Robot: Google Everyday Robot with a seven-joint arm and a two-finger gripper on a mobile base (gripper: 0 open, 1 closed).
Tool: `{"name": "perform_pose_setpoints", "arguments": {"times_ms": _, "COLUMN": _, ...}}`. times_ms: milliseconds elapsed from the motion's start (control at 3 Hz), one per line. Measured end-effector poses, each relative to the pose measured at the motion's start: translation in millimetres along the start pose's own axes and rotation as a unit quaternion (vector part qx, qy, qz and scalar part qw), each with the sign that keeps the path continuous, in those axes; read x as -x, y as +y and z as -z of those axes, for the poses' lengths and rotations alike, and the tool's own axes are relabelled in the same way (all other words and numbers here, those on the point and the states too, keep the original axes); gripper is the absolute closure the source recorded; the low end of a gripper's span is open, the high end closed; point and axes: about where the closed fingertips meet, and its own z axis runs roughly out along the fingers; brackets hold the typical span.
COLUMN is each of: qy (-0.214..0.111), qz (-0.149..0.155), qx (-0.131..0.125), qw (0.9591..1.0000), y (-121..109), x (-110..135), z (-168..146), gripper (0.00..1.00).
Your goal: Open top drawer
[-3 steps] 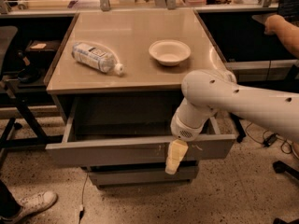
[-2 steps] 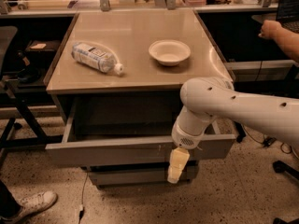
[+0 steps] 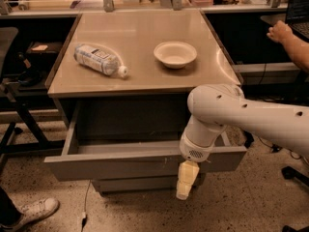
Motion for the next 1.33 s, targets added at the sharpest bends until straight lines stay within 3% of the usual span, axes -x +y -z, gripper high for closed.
{"name": "perform_pose_setpoints", "arguments": {"times_ms": 333, "qy": 0.004, "qz": -0.016, "qx": 0.015, "qw": 0.9998, "y": 32.2, "x": -17.6, "z": 8.1, "gripper": 0.0}}
{"name": "perform_pose_setpoints", "arguments": {"times_ms": 667, "qy": 0.004, "qz": -0.016, "qx": 0.015, "qw": 0.9998, "y": 31.5, "x": -16.5, "z": 8.0, "gripper": 0.0}}
{"name": "perform_pose_setpoints", "arguments": {"times_ms": 1000, "qy": 0.0, "qz": -0.034, "qx": 0.027, "qw": 0.9991, "y": 64.0, "x": -38.1, "z": 15.9, "gripper": 0.0}}
{"name": "perform_pose_setpoints", "arguments": {"times_ms": 1333, "qy": -0.004, "qz": -0.042, "qx": 0.031, "qw": 0.9986, "y": 77.8, "x": -46.9, "z": 20.4, "gripper": 0.0}}
